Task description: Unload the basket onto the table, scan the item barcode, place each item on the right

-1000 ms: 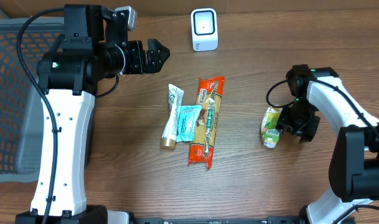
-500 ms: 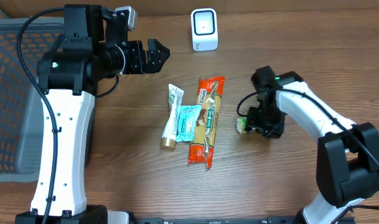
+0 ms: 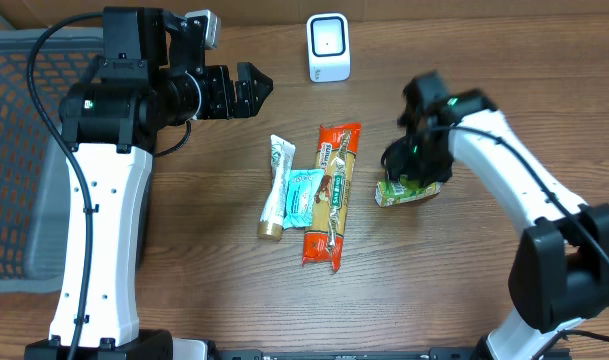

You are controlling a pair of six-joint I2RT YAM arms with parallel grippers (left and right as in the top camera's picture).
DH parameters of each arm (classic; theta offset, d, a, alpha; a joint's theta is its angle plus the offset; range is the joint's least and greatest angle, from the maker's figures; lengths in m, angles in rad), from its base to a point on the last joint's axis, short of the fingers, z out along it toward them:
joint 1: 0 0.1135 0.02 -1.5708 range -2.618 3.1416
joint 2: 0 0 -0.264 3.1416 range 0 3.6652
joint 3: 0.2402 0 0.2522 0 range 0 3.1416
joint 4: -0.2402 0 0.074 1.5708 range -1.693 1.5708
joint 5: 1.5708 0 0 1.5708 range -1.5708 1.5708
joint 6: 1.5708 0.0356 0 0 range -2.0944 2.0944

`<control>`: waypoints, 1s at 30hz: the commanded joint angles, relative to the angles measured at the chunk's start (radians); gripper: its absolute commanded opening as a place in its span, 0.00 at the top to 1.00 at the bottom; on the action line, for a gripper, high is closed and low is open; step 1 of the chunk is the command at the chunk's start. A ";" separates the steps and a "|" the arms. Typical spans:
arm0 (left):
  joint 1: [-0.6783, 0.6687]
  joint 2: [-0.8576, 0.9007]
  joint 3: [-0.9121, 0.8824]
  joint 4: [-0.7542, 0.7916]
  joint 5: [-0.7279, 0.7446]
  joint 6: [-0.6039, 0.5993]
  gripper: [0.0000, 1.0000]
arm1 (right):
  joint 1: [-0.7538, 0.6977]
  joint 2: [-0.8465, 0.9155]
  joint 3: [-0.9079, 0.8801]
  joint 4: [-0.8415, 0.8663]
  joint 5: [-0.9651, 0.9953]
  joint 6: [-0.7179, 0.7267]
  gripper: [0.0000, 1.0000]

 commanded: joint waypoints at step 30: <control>-0.006 0.009 0.006 0.000 -0.006 0.023 0.00 | -0.090 0.031 -0.196 -0.021 -0.042 -0.078 0.49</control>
